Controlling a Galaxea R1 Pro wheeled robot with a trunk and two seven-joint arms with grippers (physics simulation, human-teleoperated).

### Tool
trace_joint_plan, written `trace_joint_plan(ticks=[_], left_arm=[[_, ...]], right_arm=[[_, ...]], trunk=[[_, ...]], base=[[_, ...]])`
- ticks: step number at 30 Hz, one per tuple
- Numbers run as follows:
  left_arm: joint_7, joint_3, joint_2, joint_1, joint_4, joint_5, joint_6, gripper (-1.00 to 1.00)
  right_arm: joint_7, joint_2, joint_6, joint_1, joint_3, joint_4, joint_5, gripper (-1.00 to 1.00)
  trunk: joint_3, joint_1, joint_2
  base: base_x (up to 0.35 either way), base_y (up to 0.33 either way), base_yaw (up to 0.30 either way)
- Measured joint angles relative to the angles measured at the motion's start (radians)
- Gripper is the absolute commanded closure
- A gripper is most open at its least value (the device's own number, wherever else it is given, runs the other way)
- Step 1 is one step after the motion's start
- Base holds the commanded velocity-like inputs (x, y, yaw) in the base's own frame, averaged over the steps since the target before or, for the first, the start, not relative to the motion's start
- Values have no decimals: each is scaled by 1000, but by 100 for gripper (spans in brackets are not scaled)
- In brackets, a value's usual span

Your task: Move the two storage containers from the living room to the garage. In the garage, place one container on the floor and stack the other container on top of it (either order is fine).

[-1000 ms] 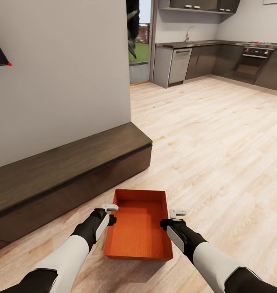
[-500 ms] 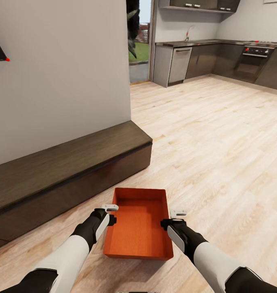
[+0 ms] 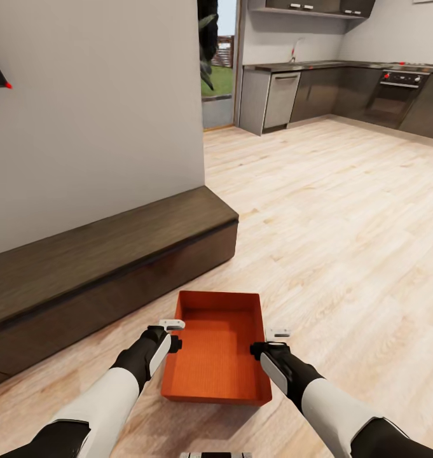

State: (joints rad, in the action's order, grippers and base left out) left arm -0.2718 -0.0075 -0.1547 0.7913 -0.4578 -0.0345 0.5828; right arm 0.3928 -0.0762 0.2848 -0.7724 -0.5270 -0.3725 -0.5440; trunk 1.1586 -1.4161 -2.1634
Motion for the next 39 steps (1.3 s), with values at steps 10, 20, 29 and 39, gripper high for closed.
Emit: trace_joint_plan(ticks=[10,20,29,39], left_arm=[[0,-2,0,0,0,0,0,-100],[-1,-3,0,0,6,0,-1,-100],[-1,-4,0,0,17,0,-4,-100],[-1,-3,0,0,5,0,-8,-100]], right_arm=[[0,2,0,0,0,0,0,-100],[-1,2,0,0,0,0,0,-100],[-1,2,0,0,0,0,1,-100],[-2,2,4,0,0,0,2,-100]], trunk=[[25,-31,-56],[25,-31,-56],[38,-46,-84],[50,-61,-112]], base=[[0,0,0],[0,0,0],[0,0,0],[0,0,0]])
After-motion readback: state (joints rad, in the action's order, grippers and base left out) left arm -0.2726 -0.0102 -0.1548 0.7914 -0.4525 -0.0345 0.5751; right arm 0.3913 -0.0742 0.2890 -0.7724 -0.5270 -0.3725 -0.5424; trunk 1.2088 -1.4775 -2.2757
